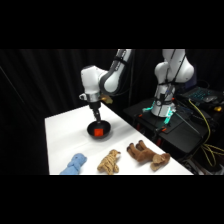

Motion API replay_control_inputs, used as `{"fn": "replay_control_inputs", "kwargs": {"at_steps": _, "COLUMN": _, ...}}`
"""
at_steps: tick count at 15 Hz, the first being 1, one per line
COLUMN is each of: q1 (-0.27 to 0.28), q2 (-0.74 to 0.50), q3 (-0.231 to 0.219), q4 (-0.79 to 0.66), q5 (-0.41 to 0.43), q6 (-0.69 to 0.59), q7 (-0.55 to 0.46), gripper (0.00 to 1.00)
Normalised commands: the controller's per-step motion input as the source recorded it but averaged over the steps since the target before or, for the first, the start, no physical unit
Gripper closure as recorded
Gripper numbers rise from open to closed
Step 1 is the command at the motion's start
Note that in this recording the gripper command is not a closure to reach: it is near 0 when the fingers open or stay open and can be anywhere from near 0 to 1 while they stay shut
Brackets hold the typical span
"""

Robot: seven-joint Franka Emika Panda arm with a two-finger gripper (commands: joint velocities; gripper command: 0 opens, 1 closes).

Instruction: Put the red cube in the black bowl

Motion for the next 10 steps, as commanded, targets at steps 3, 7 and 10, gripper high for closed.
{"fn": "replay_control_inputs", "kwargs": {"at_steps": 3, "q1": 0.157, "q2": -0.59, "q3": -0.075, "q4": -0.12, "q5": -0.219, "q6": -0.35, "q7": 0.39, "gripper": 0.0}}
{"fn": "replay_control_inputs", "kwargs": {"at_steps": 7, "q1": 0.146, "q2": -0.6, "q3": -0.047, "q4": 0.06, "q5": -0.238, "q6": -0.65, "q7": 0.41, "gripper": 0.0}}
{"fn": "replay_control_inputs", "kwargs": {"at_steps": 10, "q1": 0.041, "q2": -0.18, "q3": 0.024, "q4": 0.37, "q5": -0.09, "q6": -0.61, "q7": 0.24, "gripper": 0.0}}
